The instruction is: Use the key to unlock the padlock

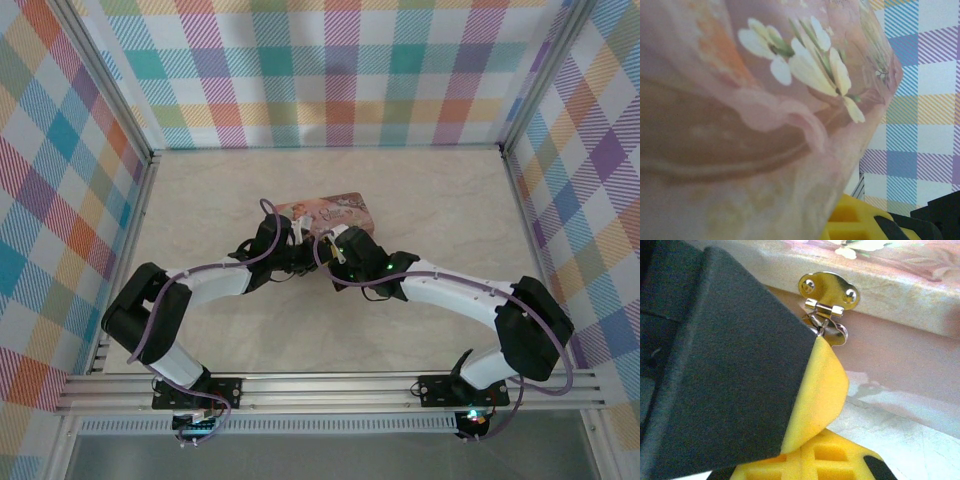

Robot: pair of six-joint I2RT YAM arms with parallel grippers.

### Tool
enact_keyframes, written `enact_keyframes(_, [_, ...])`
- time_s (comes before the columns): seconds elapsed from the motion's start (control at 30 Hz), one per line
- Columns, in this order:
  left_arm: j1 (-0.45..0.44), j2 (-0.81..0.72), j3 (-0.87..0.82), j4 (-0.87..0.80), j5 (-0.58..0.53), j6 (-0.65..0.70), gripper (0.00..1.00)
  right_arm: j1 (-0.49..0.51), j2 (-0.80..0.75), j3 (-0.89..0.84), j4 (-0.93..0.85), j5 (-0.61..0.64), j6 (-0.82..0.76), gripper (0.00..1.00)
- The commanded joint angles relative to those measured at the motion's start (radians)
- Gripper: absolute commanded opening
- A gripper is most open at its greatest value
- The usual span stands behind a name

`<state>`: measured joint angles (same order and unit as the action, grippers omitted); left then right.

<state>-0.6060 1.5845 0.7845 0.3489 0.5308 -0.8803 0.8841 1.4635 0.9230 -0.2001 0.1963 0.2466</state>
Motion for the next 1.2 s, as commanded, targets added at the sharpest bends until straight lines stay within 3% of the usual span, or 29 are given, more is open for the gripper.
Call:
enact_keyframes(0.0, [0.000,-0.056,0.023,0.047,0.036,0.014,0.04,0.004,-0.014,-0.030,0.040,-0.073,0.026,0.04])
enact_keyframes(0.03, [0.000,-0.057,0.022,0.040,0.037,0.017,0.04,0.004,-0.025,-0.038,0.044,-0.071,0.036,0.21])
enact_keyframes(0.1, [0.002,-0.059,0.021,0.035,0.038,0.021,0.04,0.003,-0.052,-0.054,0.051,-0.064,0.046,0.36])
enact_keyframes(0.4, [0.003,-0.061,0.021,0.036,0.046,0.018,0.04,0.000,-0.119,-0.066,0.037,-0.070,0.055,0.51])
enact_keyframes(0.6, [0.005,-0.060,0.019,0.032,0.048,0.018,0.05,-0.010,-0.111,-0.035,-0.003,-0.095,0.042,0.48])
enact_keyframes(1.0, [0.006,-0.060,0.030,0.030,0.054,0.014,0.05,-0.010,-0.042,0.007,-0.028,-0.030,-0.004,0.49])
enact_keyframes(1.17, [0.006,-0.057,0.031,0.036,0.057,0.009,0.05,-0.010,0.001,0.048,-0.033,-0.015,-0.029,0.45])
